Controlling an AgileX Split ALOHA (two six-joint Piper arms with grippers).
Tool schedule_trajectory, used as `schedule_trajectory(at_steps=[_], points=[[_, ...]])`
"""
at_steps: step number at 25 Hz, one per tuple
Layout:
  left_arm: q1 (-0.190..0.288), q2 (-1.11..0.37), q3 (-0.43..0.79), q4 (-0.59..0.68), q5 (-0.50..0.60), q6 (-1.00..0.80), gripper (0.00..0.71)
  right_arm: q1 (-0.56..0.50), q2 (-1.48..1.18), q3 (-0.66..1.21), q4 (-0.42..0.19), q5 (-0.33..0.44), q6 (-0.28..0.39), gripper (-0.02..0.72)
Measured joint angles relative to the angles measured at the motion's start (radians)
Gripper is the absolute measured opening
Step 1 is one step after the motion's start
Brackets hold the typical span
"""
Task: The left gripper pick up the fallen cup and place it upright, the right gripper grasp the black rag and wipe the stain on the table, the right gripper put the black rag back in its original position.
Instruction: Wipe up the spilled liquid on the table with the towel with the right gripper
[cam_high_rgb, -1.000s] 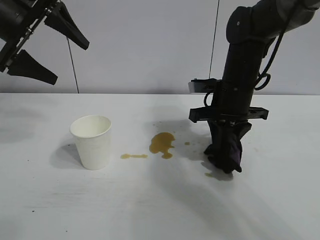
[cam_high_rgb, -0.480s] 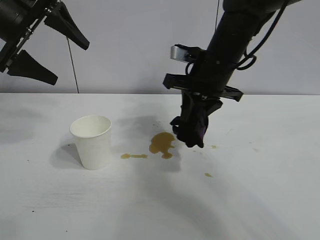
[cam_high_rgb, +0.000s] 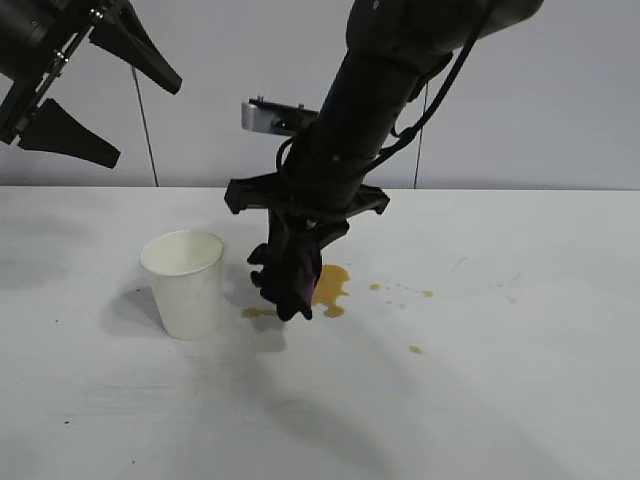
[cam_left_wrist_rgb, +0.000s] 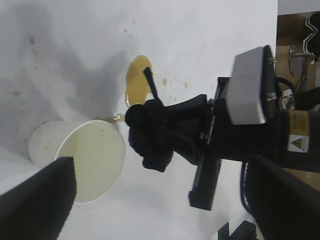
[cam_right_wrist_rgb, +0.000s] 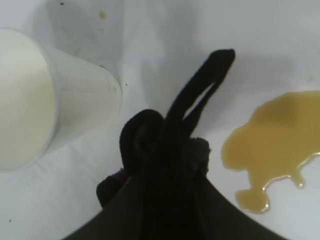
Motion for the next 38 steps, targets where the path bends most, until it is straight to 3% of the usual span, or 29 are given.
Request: schedule_trajectory(at_steps=[32, 38], points=[[0.0, 0.0, 0.0, -0.003, 0.016, 0.003, 0.657, 0.027, 0.075, -0.001, 0.1, -0.156, -0.037, 0.113], [0.0, 0.0, 0.0, -0.003, 0.016, 0.003, 0.657, 0.027, 0.076, -0.004, 0.066, -0.158, -0.034, 0.113]])
